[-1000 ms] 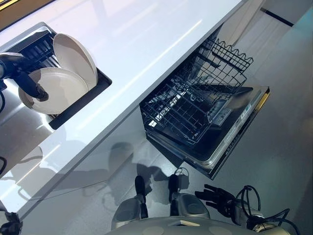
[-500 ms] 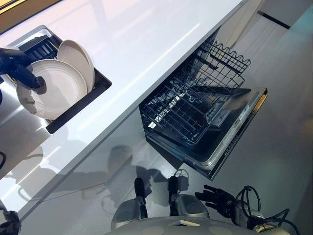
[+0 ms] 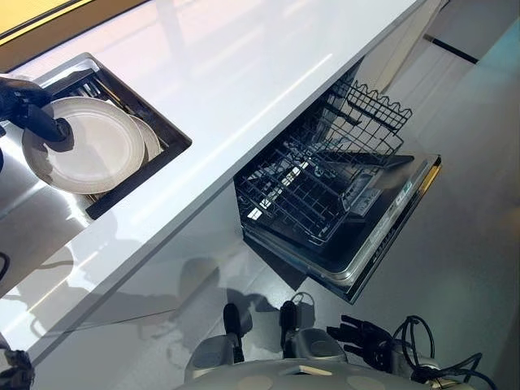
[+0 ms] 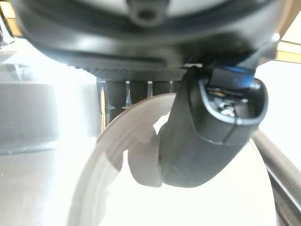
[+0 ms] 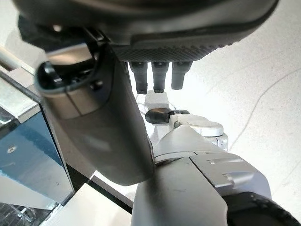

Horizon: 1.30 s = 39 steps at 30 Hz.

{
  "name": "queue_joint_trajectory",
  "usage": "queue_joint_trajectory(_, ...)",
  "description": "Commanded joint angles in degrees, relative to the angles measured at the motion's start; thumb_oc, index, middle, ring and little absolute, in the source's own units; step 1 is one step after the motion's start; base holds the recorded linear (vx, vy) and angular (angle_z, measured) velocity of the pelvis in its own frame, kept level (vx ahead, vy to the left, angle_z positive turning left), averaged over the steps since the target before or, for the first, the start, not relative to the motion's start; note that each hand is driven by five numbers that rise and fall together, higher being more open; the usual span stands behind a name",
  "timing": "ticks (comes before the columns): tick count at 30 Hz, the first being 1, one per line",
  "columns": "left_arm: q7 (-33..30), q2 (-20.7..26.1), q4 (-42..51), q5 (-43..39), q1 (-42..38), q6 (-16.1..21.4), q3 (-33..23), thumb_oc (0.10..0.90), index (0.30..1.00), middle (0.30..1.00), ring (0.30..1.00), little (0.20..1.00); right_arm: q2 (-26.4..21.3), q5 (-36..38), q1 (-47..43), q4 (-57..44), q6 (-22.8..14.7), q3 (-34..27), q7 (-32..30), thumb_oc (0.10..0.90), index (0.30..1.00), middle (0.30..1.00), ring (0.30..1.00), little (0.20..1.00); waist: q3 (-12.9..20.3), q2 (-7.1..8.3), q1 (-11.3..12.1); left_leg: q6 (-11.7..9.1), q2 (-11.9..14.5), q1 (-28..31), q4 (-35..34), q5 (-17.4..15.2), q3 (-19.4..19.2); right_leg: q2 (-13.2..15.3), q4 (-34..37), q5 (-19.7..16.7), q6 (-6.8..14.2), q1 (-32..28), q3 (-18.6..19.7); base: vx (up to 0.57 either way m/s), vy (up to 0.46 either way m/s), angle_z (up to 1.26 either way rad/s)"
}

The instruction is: Pick up plates and place into dishwasher.

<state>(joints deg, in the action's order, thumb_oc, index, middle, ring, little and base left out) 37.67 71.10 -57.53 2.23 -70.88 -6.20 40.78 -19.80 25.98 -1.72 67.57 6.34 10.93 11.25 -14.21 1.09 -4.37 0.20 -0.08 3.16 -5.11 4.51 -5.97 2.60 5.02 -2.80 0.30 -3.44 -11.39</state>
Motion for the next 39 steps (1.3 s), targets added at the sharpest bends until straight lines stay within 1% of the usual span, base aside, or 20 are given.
queue_joint_trajectory(1, -8.11, 6.24, -0.6, 0.87, -9.29, 3.38, 1.11, 0.1, 0.3, 0.3, 0.3, 0.2, -3.16, 6.24, 6.23, 2.1, -0.28, -2.33, -2.93, 0.8, 0.9, 0.9, 0.9, 0.9, 8.04, -4.14, -0.23, -2.13, -0.88, 2.65, 0.11, -5.53, -0.69, 3.51, -0.02, -1.87, 8.8, 0.67, 2.86, -0.01, -0.041, -0.03)
queue_joint_trajectory(3, -10.59, 6.4, -0.08, 0.56, -9.9, 3.98, 1.41, 0.1, 0.3, 0.3, 0.3, 0.2, -3.14, 7.0, 6.2, 2.32, -0.13, -3.02, -4.4, 0.8, 0.9, 0.9, 0.9, 0.9, 8.35, -4.18, -0.27, -2.23, -0.89, 2.6, 0.11, -5.51, -0.59, 3.39, -0.02, -1.78, 8.73, 0.59, 3.0, 0.0, 0.0, 0.0)
queue_joint_trajectory(7, -24.38, 7.72, 4.69, -2.42, -14.01, 6.32, 3.93, 0.1, 0.3, 0.3, 0.3, 0.2, -4.75, 6.94, 6.36, 3.72, 1.71, -6.3, -11.11, 0.8, 0.9, 0.9, 0.9, 0.9, 9.47, -4.53, -0.45, -2.58, -0.74, 2.69, 0.11, -5.41, -0.6, 2.9, -0.02, -1.54, 8.37, 0.09, 3.17, 0.0, -0.005, -0.01)
queue_joint_trajectory(9, -31.16, 8.3, 8.81, -5.46, -15.35, 7.12, 4.89, 0.1, 0.3, 0.3, 0.3, 0.2, -5.65, 6.72, 6.44, 3.36, 0.96, -7.66, -14.47, 0.8, 0.9, 0.9, 0.9, 0.9, 9.84, -4.46, -0.45, -2.51, -0.73, 2.82, 0.11, -5.45, -0.57, 2.76, -0.02, -1.4, 8.02, -0.14, 3.36, 0.0, 0.0, 0.0)
queue_joint_trajectory(11, -36.75, 8.95, 14.33, -9.21, -13.96, 7.25, 3.54, 0.1, 0.3, 0.3, 0.3, 0.2, -6.84, 2.93, 6.19, 1.28, -0.76, -8.0, -20.93, 0.8, 0.9, 0.9, 0.9, 0.9, 10.02, -4.09, -0.33, -2.37, -0.77, 3.09, 0.11, -5.58, -0.35, 2.58, -0.1, -1.19, 7.62, -0.39, 3.68, 0.0, 0.0, 0.0)
queue_joint_trajectory(14, -41.62, 9.38, 20.88, -13.87, -9.18, 8.12, -1.63, 0.1, 0.3, 0.3, 0.3, 0.2, -10.52, 0.04, 5.03, -3.17, -2.66, -9.4, -26.85, 0.8, 0.9, 0.9, 0.9, 0.9, 10.19, -3.41, -0.05, -2.25, -0.75, 3.49, 0.11, -5.82, -0.06, 2.42, -0.32, -0.85, 7.21, -0.76, 3.87, 0.0, 0.0, 0.0)
queue_joint_trajectory(17, -45.73, 8.02, 29.33, -19.23, 2.49, 10.57, -13.3, 0.1, 0.3, 0.3, 0.3, 0.2, -15.35, -0.27, 2.9, -11.95, -7.17, -13.13, -32.64, 0.8, 0.9, 0.9, 0.9, 0.9, 10.41, -3.0, 0.31, -2.2, -0.77, 4.04, 0.11, -6.21, 0.34, 2.26, -0.44, -0.4, 6.68, -1.3, 4.11, 0.01, -0.002, -0.03)
queue_joint_trajectory(19, -46.67, 6.12, 33.34, -20.42, 8.18, 11.99, -18.49, 0.1, 0.3, 0.3, 0.3, 0.2, -17.4, -0.26, 1.04, -17.76, -7.24, -14.74, -35.03, 0.8, 0.9, 0.9, 0.9, 0.9, 10.61, -2.72, 0.53, -2.17, -0.79, 4.2, 0.11, -6.32, 0.6, 2.19, -0.48, -0.3, 6.44, -1.46, 4.21, 0.03, -0.004, -0.09)
queue_joint_trajectory(20, -46.63, 4.22, 36.94, -22.13, 12.79, 12.47, -22.72, 0.1, 0.3, 0.3, 0.3, 0.2, -19.4, -2.31, -0.71, -21.83, -9.25, -15.6, -37.89, 0.8, 0.9, 0.9, 0.9, 0.9, 10.82, -2.84, 0.62, -2.2, -0.78, 4.36, 0.11, -6.45, 0.72, 2.14, -0.48, -0.17, 6.27, -1.63, 4.23, 0.04, -0.01, -0.11)
queue_joint_trajectory(21, -45.49, 4.21, 37.68, -24.32, 14.49, 13.59, -24.2, 0.1, 0.3, 0.3, 0.3, 0.2, -25.63, -0.71, -2.19, -21.51, -8.86, -20.23, -31.35, 0.8, 0.9, 0.9, 0.9, 0.9, 11.07, -2.69, 0.42, -2.4, -0.7, 4.38, 0.11, -6.57, 0.67, 2.03, -0.56, -0.08, 6.34, -1.68, 4.44, 0.04, -0.019, -0.1)
queue_joint_trajectory(22, -45.76, 2.75, 40.54, -25.91, 16.97, 13.89, -25.59, 0.1, 0.3, 0.3, 0.3, 0.2, -28.28, 0.33, -3.55, -21.27, -11.81, -22.82, -28.19, 0.8, 0.9, 0.9, 0.9, 0.9, 11.21, -2.5, 0.62, -2.41, -0.65, 4.3, 0.11, -6.63, 0.89, 1.89, -0.7, 0.02, 6.32, -1.67, 4.78, 0.03, -0.023, -0.08)
queue_joint_trajectory(23, -45.54, 0.06, 43.58, -26.28, 20.47, 14.03, -28.45, 0.1, 0.3, 0.3, 0.3, 0.2, -27.55, 1.09, -4.09, -28.13, -13.99, -22.87, -30.77, 0.8, 0.9, 0.9, 0.9, 0.9, 11.06, -2.08, 0.64, -2.18, -0.67, 4.44, 0.11, -6.67, 0.8, 1.82, -0.85, 0.05, 6.17, -1.71, 4.79, 0.01, -0.014, -0.04)
queue_joint_trajectory(24, -45.58, -0.99, 45.56, -26.06, 23.44, 13.74, -31.12, 0.1, 0.3, 0.3, 0.3, 0.2, -27.04, 1.3, -3.46, -32.54, -13.99, -22.91, -32.34, 0.8, 0.9, 0.9, 0.9, 0.9, 10.98, -2.22, 0.34, -2.06, -0.72, 4.63, 0.11, -6.72, 0.72, 1.79, -0.91, 0.12, 6.1, -1.78, 4.93, -0.04, -0.002, -0.02)
queue_joint_trajectory(26, -45.12, -4.73, 49.66, -24.55, 30.38, 14.08, -37.31, 0.1, 0.3, 0.3, 0.3, 0.2, -24.36, 0.7, -1.67, -49.31, -10.38, -24.47, -36.0, 0.8, 0.9, 0.9, 0.9, 0.9, 10.64, -2.16, -0.7, -1.65, -0.87, 4.6, 0.11, -6.02, 0.36, 1.64, -1.38, -0.28, 5.79, -1.26, 5.54, -0.05, 0.018, -0.07)
queue_joint_trajectory(27, -44.82, -7.92, 51.99, -23.16, 35.19, 15.05, -41.35, 0.1, 0.3, 0.3, 0.3, 0.2, -21.03, -0.68, -0.31, -62.33, -10.38, -25.21, -37.56, 0.8, 0.9, 0.9, 0.9, 0.9, 10.38, -2.58, -2.08, -1.33, -0.89, 4.8, 0.11, -5.98, -0.25, 1.43, -1.53, -0.39, 5.7, -1.04, 6.26, -0.02, 0.03, -0.18)
queue_joint_trajectory(28, -44.91, -8.39, 52.28, -22.67, 35.83, 15.12, -41.8, 0.1, 0.3, 0.3, 0.3, 0.2, -20.53, -0.96, -0.14, -64.05, -10.61, -25.18, -37.7, 0.8, 0.9, 0.9, 0.9, 0.9, 10.35, -2.68, -2.32, -1.28, -0.89, 4.88, 0.11, -5.98, -0.4, 1.39, -1.57, -0.41, 5.69, -1.03, 6.4, 0.02, 0.046, -0.3)
queue_joint_trajectory(31, -45.06, -11.07, 52.18, -21.62, 36.16, 15.93, -41.43, 0.1, 0.3, 0.3, 0.3, 0.2, -18.47, -2.64, -0.94, -70.83, -16.77, -24.89, -36.42, 0.8, 0.9, 0.9, 0.9, 0.9, 10.21, -3.17, -3.67, -1.11, -0.84, 5.58, 0.11, -6.58, -1.55, 1.13, -1.43, -0.08, 5.88, -1.39, 7.18, 0.01, 0.044, -0.27)
queue_joint_trajectory(33, -44.65, -12.29, 51.96, -21.95, 35.43, 16.16, -40.17, 0.1, 0.3, 0.3, 0.3, 0.2, -18.65, -2.18, -2.15, -73.64, -19.46, -24.53, -34.64, 0.8, 0.9, 0.9, 0.9, 0.9, 10.2, -3.35, -4.04, -1.05, -0.82, 5.83, 0.11, -6.55, -2.38, 1.03, -1.39, -0.14, 5.98, -1.45, 7.41, 0.0, 0.025, -0.1)
queue_joint_trajectory(35, -44.34, -13.5, 52.21, -23.03, 34.98, 16.61, -38.91, 0.1, 0.3, 0.3, 0.3, 0.2, -18.81, 0.63, -3.35, -76.56, -21.25, -24.29, -31.7, 0.8, 0.9, 0.9, 0.9, 0.9, 10.28, -3.42, -4.31, -0.99, -0.76, 6.03, 0.11, -6.51, -3.08, 0.97, -1.22, -0.18, 6.06, -1.69, 7.49, 0.0, 0.015, -0.15)
queue_joint_trajectory(39, -45.67, -17.29, 53.56, -21.51, 35.07, 18.24, -37.16, 0.1, 0.3, 0.3, 0.3, 0.2, -17.59, 3.14, -5.6, -79.36, -21.51, -22.23, -27.94, 0.8, 0.9, 0.9, 0.9, 0.9, 10.32, -3.29, -4.34, -1.0, -0.66, 6.13, 0.11, -6.23, -3.8, 0.92, -1.11, -0.33, 5.95, -1.79, 7.62, 0.0, 0.007, -0.09)
